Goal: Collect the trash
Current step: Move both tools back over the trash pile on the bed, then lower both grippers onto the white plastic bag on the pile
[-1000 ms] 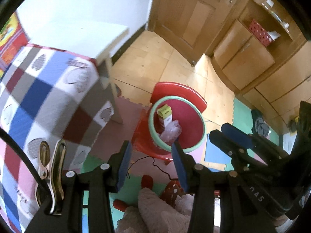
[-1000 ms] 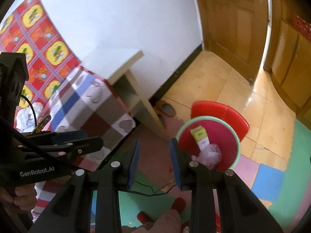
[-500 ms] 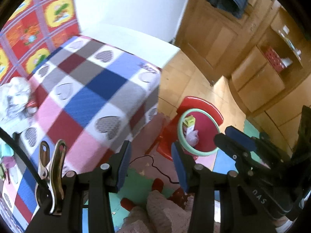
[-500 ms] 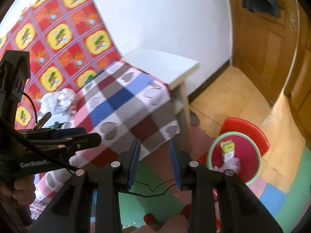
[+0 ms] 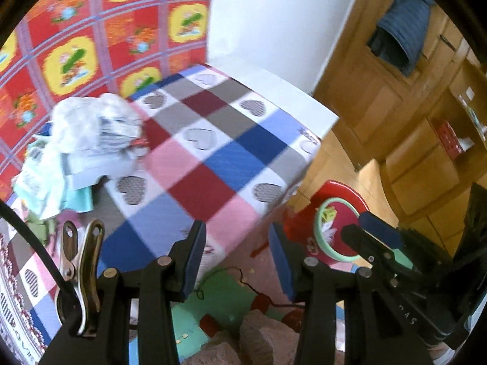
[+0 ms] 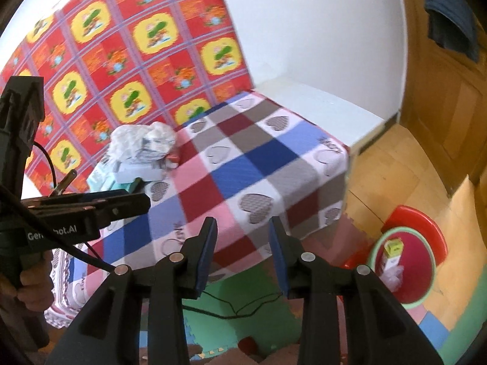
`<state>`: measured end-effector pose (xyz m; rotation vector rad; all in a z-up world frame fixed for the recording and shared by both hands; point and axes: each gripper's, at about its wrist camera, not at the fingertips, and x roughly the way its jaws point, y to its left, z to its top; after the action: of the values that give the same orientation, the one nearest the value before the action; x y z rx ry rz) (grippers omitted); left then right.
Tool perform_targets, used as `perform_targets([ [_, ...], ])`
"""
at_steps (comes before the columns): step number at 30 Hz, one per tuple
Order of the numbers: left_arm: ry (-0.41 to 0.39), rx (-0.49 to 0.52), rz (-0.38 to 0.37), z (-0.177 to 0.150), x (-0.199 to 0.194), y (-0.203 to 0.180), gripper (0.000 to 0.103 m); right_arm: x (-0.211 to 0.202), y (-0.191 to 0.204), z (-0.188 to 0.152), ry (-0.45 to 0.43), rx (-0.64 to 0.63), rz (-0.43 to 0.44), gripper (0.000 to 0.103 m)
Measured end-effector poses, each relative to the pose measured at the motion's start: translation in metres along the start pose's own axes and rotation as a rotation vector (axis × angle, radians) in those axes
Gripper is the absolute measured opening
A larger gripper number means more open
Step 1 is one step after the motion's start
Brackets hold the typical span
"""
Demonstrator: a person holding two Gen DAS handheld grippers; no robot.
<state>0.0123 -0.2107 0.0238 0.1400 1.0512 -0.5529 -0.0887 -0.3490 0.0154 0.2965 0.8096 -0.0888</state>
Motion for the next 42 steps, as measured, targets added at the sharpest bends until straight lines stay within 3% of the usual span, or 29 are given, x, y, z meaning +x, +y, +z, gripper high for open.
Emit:
perform_targets([
  [9,-0.049,-0.115,0.06,0.0,-0.027,0.066,0.045,0.026,0.057,0.016,0.042,-0.123,0.083,0.036],
  [18,-0.083,-0.246,0.144,0.017,-0.032,0.115,0.045,0.066,0.08,0.055,0.069,-0.163,0.212,0.036],
  [21,-0.079,-0.284,0.157,0.03,-0.025,0.128,0.045,0.086,0.085,0.074,0.087,-0.187,0.246,0.039],
  [24,-0.078,-0.318,0.188,0.045,-0.016,0.139,0.045,0.108,0.09,0.093,0.107,-0.214,0.276,0.05],
  [29,-0.084,-0.364,0.214,0.071,0.002,0.156,0.045,0.151,0.098,0.123,0.159,-0.257,0.339,0.051],
  [36,-0.068,-0.45,0.263,0.098,0.033,0.18,0.054,0.212,0.109,0.155,0.228,-0.301,0.409,0.06],
  [42,-0.04,-0.468,0.316,0.113,0.055,0.19,0.056,0.264,0.116,0.173,0.293,-0.266,0.483,0.062],
])
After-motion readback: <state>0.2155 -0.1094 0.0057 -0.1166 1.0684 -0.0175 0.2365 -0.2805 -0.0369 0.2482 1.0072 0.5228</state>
